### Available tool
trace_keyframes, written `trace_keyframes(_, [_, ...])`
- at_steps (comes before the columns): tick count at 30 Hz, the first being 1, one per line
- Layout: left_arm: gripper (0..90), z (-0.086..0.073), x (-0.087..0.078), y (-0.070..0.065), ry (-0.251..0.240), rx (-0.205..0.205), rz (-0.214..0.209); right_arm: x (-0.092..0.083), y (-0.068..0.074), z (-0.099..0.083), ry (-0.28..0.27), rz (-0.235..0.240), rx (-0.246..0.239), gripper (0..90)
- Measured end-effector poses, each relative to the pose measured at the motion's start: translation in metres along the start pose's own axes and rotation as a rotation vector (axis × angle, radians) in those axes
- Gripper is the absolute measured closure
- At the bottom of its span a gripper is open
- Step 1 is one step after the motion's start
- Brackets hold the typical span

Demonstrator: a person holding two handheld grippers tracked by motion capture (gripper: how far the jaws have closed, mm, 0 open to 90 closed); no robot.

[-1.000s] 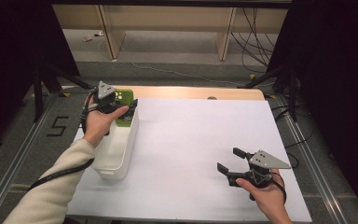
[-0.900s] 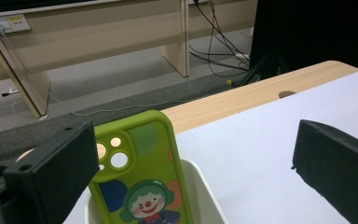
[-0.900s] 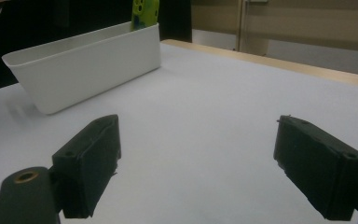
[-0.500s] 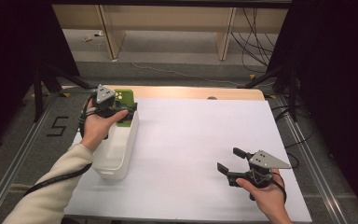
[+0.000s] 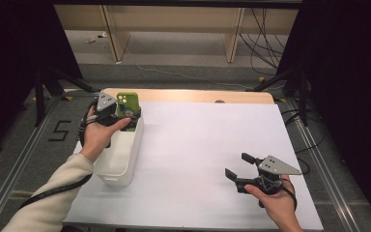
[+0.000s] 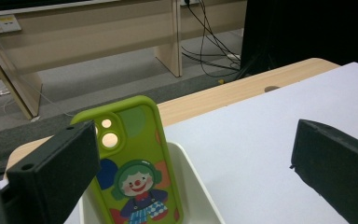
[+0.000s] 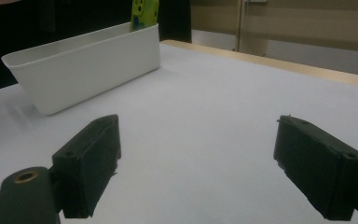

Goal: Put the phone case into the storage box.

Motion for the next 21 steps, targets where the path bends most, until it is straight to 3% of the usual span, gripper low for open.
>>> trace_keyframes(16, [0.5,-0.006,-0.015,-0.012,-0.009,0.012,-0.042,0.0,0.0,0.0,0.001,-0.002,-0.002,15.8])
trace_keyframes(21, [0.6,-0.008,-0.019,-0.016,-0.007,-0.011,-0.055,-0.001,0.0,0.0,0.0,-0.002,-0.001,15.8])
Point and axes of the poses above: each handheld gripper's, and its own axes: x roughly forward along the jaws, z roughly out of its top, y roughly to its left, the point moved 5 cm from there along x, roughly forward along the jaws, and after that the axes turned 1 degree about -y, right-handed, at the moved point
